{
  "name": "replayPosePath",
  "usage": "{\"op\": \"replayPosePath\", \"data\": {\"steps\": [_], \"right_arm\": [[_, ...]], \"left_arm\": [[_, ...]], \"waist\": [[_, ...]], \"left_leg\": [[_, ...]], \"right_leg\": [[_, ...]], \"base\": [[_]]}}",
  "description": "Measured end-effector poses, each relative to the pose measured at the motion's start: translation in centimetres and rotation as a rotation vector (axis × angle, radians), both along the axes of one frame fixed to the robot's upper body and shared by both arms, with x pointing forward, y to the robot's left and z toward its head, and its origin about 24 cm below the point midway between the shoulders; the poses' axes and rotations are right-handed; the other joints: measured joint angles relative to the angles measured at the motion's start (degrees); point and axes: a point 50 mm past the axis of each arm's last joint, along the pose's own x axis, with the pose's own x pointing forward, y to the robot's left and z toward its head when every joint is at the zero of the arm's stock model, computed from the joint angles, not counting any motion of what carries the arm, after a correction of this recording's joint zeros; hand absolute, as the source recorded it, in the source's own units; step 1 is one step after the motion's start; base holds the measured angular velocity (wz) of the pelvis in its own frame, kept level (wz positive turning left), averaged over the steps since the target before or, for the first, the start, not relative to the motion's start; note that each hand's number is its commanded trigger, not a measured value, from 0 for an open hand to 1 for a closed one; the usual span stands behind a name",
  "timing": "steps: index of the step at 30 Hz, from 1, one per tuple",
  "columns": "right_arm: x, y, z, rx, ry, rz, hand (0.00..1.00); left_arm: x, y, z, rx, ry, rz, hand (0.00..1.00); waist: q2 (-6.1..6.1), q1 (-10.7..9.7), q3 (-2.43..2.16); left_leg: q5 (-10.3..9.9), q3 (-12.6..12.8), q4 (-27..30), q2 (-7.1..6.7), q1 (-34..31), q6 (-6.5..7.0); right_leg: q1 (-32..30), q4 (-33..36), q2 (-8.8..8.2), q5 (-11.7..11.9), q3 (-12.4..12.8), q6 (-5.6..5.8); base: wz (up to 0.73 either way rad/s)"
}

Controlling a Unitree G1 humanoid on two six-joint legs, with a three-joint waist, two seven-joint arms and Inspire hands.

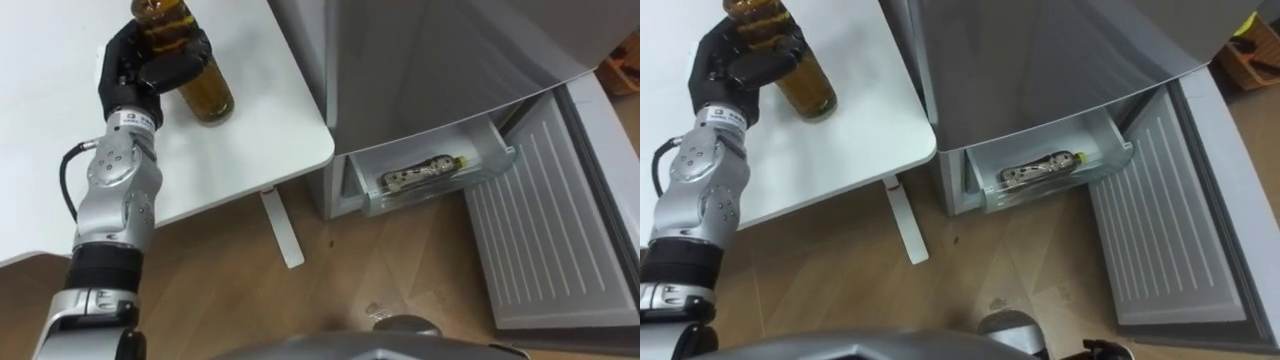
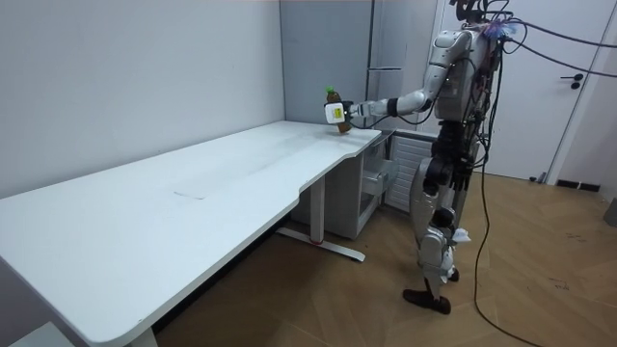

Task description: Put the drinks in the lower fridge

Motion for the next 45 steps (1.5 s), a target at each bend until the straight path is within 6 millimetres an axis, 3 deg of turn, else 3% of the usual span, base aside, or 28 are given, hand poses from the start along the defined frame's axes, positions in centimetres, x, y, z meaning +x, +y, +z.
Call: {"op": "replayPosePath", "data": {"steps": [11, 20, 24, 29, 45], "right_arm": [[0.5, 0.1, 0.0, -0.040, -0.036, -0.003, 0.00], [0.5, 0.3, -0.1, -0.041, -0.032, -0.010, 0.00], [0.4, 0.7, -0.2, -0.035, -0.025, 0.010, 0.00], [0.3, 0.8, -0.2, -0.037, -0.026, -0.024, 0.00], [3.1, 0.8, 0.1, -0.045, -0.096, 0.034, 0.00]], "left_arm": [[0.0, -1.1, 3.9, 0.012, -0.171, -0.049, 1.00], [-2.4, -2.3, 7.1, 0.067, -0.331, -0.140, 1.00], [-3.6, -2.5, 7.5, 0.077, -0.354, -0.183, 1.00], [-5.0, -2.8, 7.5, 0.080, -0.359, -0.231, 1.00], [-6.8, -3.8, 4.5, -0.053, -0.252, -0.365, 1.00]], "waist": [[0.07, 2.60, 0.03], [-0.39, 5.73, 0.02], [-1.06, 7.27, -0.14], [-1.27, 7.78, -0.15], [-1.52, 10.36, -0.11]], "left_leg": [[0.01, -1.50, -0.32, -0.09, 0.90, 0.01], [0.04, -4.19, 0.00, -0.20, 0.01, -0.04], [0.06, -5.15, 0.06, -0.25, 0.11, -0.08], [0.06, -6.23, 0.62, -0.40, -0.73, -0.08], [0.25, -8.59, 1.02, -0.43, -1.59, -0.36]], "right_leg": [[1.07, -0.15, 0.00, 0.00, -0.47, 0.00], [1.54, -0.20, -0.15, 0.00, -3.80, 0.00], [2.20, -0.56, -0.17, -0.01, -4.83, 0.00], [2.56, -1.10, -0.32, 0.00, -6.74, 0.00], [3.00, -1.06, -0.33, -0.01, -9.73, 0.00]], "base": [[0.01], [0.16], [0.12], [0.14], [0.09]]}}
